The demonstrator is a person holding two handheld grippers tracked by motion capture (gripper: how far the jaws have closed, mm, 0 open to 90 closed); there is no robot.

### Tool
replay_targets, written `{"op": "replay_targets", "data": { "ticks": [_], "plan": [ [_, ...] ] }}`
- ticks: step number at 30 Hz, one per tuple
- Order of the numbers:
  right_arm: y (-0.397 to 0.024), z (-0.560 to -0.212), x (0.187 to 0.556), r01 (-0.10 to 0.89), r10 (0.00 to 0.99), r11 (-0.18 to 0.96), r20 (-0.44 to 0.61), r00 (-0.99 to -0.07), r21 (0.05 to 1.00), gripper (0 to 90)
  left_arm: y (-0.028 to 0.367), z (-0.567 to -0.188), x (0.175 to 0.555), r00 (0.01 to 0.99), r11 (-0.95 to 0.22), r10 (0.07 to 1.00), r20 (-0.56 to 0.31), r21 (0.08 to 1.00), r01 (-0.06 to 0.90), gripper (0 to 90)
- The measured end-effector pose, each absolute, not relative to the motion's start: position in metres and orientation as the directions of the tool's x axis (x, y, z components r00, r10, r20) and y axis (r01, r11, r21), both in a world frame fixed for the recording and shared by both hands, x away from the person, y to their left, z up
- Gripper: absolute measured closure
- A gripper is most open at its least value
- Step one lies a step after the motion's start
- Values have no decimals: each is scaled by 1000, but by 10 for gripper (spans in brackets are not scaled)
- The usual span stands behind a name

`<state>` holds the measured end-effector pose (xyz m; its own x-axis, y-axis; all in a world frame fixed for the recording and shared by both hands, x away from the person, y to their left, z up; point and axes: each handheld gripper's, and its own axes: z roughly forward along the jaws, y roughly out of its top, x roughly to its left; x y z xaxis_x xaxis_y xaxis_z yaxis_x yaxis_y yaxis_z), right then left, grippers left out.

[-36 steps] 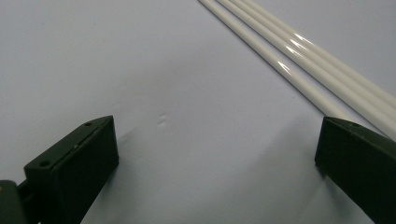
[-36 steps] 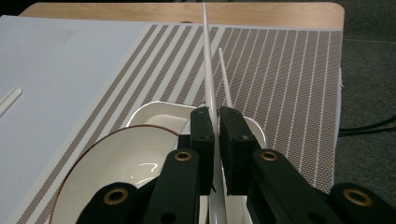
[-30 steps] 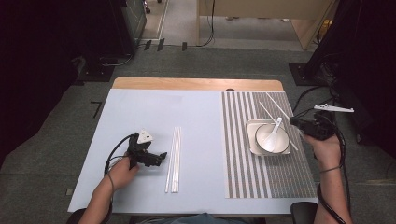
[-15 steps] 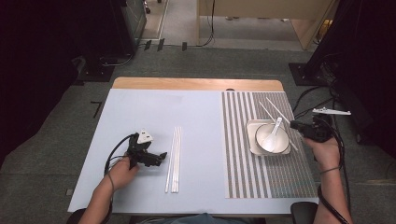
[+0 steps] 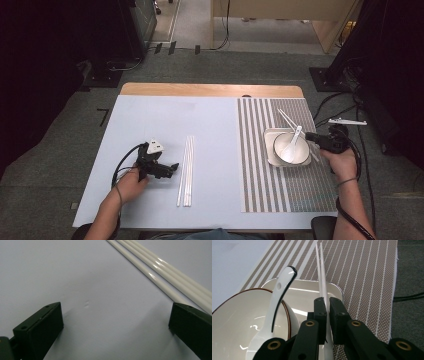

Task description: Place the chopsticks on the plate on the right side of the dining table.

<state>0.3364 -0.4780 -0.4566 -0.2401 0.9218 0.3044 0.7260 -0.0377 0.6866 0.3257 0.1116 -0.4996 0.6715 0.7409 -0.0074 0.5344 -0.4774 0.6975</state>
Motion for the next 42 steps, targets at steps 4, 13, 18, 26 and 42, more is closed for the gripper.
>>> {"op": "replay_targets", "data": {
  "ticks": [4, 13, 18, 26, 42],
  "plan": [
    [-478, -461, 337, 728, 918, -33, 309, -248, 684, 851, 112, -500, 326, 672, -478, 741, -7, 697, 534, 0],
    [-476, -467, 341, 743, 919, -7, 298, -259, 670, 851, 112, -500, 326, 672, -478, 741, -7, 697, 534, 0],
    [-475, -469, 342, 747, 918, -1, 297, -263, 665, 846, 112, -500, 326, 672, -477, 741, -7, 697, 534, 0],
    [-478, -470, 341, 744, 916, -10, 305, -262, 668, 837, 112, -500, 326, 672, -478, 741, -7, 697, 534, 0],
    [-482, -471, 340, 741, 913, -38, 324, -248, 671, 809, 112, -500, 326, 672, -478, 741, -7, 697, 534, 0]
  ]
}}
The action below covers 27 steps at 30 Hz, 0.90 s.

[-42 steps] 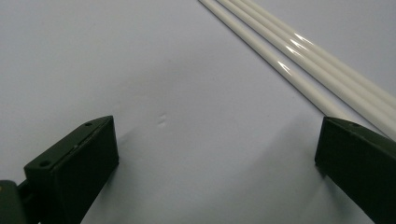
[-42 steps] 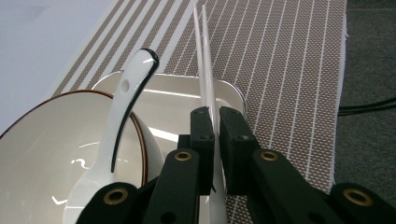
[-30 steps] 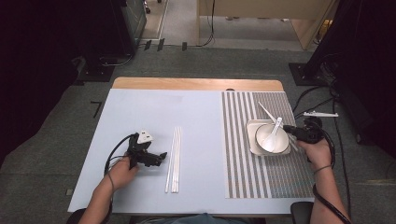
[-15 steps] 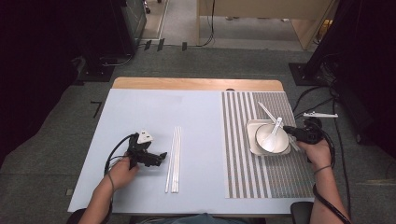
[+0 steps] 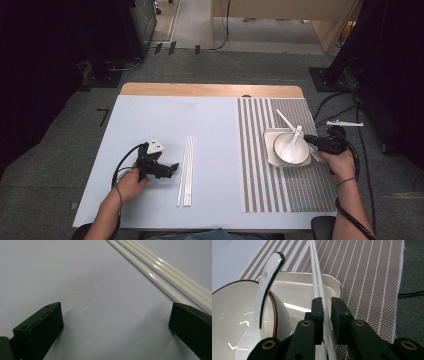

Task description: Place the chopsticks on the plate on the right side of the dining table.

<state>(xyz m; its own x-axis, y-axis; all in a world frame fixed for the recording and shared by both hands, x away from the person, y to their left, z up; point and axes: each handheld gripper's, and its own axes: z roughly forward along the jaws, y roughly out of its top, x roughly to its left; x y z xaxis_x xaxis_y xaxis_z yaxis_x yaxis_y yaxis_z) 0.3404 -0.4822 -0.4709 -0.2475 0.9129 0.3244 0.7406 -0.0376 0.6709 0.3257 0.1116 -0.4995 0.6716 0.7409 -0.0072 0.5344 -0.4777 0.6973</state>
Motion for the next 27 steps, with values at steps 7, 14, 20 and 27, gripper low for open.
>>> {"op": "replay_targets", "data": {
  "ticks": [7, 14, 20, 27],
  "plan": [
    [-481, -466, 347, 681, 914, -78, 324, -242, 728, 786, 112, -500, 326, 672, -478, 741, -7, 697, 534, 0],
    [-475, -471, 371, 656, 919, -89, 315, -235, 749, 743, 112, -500, 326, 672, -477, 741, -8, 698, 534, 0],
    [-473, -475, 388, 665, 925, -67, 297, -238, 744, 672, 112, -500, 326, 672, -478, 740, -8, 697, 534, 0],
    [-470, -479, 400, 674, 931, -58, 284, -230, 736, 609, 112, -500, 326, 672, -478, 741, -8, 697, 535, 0]
  ]
}}
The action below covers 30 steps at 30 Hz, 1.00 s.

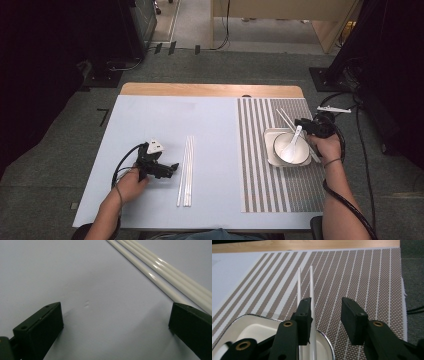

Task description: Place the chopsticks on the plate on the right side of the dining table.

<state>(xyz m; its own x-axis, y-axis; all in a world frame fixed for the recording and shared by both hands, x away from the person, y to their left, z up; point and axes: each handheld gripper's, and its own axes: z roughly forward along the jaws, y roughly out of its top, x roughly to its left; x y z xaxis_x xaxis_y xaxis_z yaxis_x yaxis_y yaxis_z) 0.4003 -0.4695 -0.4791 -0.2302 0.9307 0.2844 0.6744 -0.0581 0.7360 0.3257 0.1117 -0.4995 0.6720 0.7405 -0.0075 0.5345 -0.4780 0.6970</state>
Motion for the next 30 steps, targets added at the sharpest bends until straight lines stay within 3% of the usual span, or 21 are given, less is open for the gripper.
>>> {"op": "replay_targets", "data": {
  "ticks": [14, 30],
  "plan": [
    [-474, -474, 398, 670, 926, -71, 299, -232, 739, 681, 112, -499, 326, 672, -478, 740, -8, 697, 535, 0],
    [-472, -482, 400, 706, 919, -67, 319, -232, 705, 662, 112, -499, 326, 672, -479, 740, -7, 697, 534, 0]
  ]
}}
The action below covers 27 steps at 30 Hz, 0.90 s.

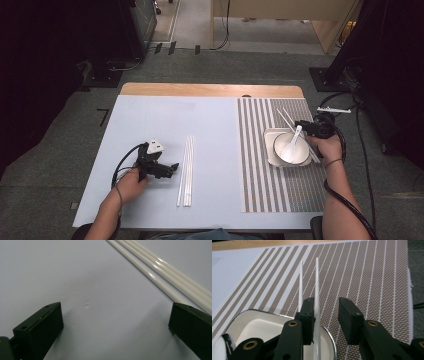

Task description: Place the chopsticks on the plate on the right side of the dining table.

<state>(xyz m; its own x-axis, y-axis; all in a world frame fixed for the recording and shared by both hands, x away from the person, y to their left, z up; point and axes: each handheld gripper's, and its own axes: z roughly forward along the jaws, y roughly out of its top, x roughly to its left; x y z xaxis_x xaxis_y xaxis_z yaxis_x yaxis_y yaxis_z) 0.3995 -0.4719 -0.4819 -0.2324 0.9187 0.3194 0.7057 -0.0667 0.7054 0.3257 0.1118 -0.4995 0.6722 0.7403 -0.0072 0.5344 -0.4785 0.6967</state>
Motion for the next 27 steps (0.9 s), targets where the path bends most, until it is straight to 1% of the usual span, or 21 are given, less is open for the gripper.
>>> {"op": "replay_targets", "data": {
  "ticks": [5, 8, 11, 16, 27],
  "plan": [
    [-473, -479, 399, 695, 916, -83, 329, -229, 714, 660, 112, -499, 326, 672, -478, 740, -8, 697, 535, 0],
    [-476, -477, 397, 686, 926, -76, 306, -220, 723, 665, 112, -499, 326, 672, -478, 740, -8, 697, 535, 0],
    [-478, -478, 397, 697, 933, -79, 298, -200, 713, 667, 112, -499, 326, 672, -478, 741, -8, 697, 535, 0],
    [-476, -482, 398, 719, 927, -69, 310, -209, 691, 651, 112, -499, 326, 672, -478, 740, -8, 697, 535, 0],
    [-474, -484, 398, 726, 914, -62, 331, -234, 685, 587, 112, -499, 326, 672, -478, 741, -8, 697, 535, 0]
  ]
}}
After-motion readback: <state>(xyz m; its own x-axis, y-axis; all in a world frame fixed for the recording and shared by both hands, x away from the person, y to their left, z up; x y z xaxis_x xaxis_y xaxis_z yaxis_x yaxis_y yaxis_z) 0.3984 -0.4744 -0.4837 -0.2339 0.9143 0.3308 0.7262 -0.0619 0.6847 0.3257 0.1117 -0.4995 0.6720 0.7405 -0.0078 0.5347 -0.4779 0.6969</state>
